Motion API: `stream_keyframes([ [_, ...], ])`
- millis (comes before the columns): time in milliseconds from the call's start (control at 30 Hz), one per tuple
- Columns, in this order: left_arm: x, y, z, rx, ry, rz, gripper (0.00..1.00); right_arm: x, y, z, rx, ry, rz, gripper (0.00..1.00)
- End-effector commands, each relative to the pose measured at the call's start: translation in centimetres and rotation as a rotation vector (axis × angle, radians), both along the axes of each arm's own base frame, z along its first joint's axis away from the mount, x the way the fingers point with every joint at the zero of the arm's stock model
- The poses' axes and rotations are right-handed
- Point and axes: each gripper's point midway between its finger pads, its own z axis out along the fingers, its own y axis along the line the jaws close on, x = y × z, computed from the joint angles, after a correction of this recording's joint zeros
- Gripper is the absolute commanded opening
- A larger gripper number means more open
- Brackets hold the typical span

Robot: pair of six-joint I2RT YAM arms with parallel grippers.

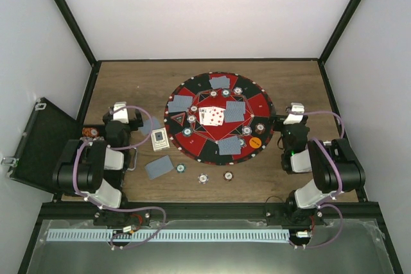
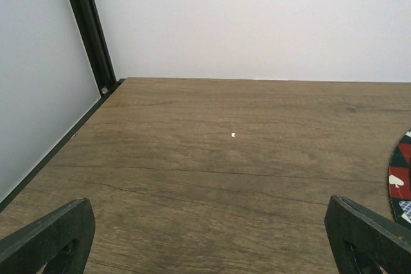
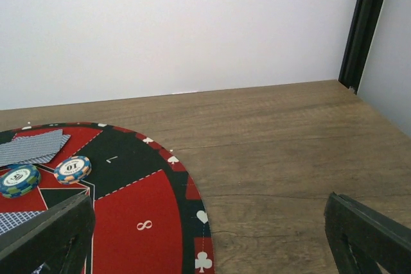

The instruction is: Distribute texas hold em gaming equipment

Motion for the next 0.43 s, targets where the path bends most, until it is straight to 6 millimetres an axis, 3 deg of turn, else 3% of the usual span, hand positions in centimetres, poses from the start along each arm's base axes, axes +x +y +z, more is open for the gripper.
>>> stream_keyframes([
  [0, 0.11, 0.27, 1.23, -0.019, -0.051, 0.012, 1.00, -0.20, -0.04, 1.32, -0.014, -0.054, 0.002, 1.00],
  [400, 0.27, 0.11, 1.11, -0.018, -0.043, 0.003, 1.00, -0.13, 0.27, 1.29, -0.021, -0.054, 0.012, 1.00],
])
